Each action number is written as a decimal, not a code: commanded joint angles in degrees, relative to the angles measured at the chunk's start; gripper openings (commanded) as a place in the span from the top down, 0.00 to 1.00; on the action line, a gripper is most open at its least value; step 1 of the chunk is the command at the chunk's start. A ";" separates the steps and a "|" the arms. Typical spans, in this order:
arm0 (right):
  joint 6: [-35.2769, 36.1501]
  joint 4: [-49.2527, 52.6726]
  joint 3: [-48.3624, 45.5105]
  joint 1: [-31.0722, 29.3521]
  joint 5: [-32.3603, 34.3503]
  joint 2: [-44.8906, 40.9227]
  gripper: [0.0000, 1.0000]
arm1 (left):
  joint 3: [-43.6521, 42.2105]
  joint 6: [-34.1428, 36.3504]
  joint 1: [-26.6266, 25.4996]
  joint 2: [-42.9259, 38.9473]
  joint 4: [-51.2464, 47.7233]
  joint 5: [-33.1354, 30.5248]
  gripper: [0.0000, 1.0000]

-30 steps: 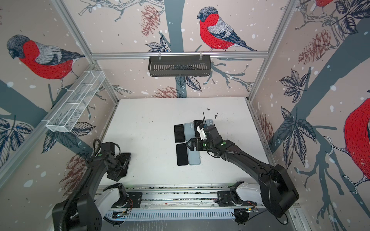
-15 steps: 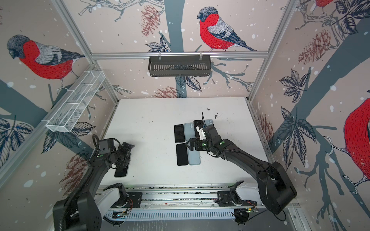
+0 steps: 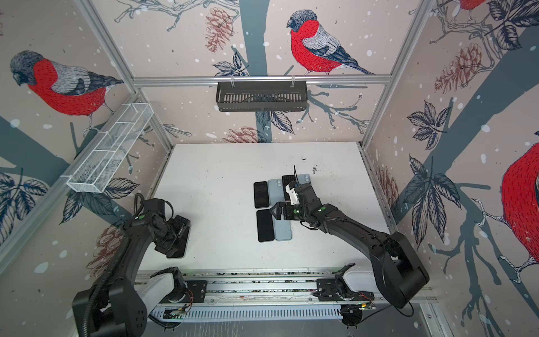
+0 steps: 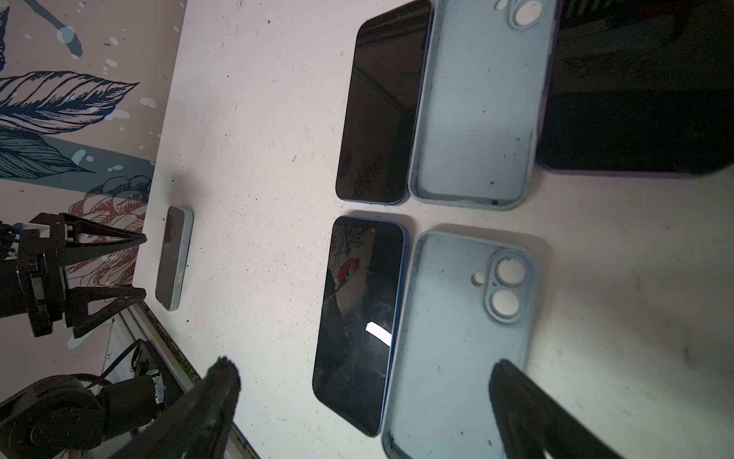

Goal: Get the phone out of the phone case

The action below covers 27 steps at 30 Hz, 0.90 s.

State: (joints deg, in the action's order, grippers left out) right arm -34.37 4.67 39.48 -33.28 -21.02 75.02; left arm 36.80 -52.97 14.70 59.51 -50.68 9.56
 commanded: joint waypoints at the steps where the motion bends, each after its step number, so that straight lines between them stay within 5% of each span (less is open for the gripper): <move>1: -0.78 -3.56 -0.78 0.05 -0.86 0.12 0.00 | 0.63 1.27 -0.02 0.13 -5.98 -3.96 0.03; 27: -2.02 -9.27 -8.28 0.49 -1.40 -2.34 0.00 | -7.32 -2.26 0.24 -4.29 -0.76 -3.06 0.04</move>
State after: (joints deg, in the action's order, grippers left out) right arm -36.05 -2.70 31.40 -32.91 -22.04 73.01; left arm 29.58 -54.24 14.76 54.76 -51.62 8.49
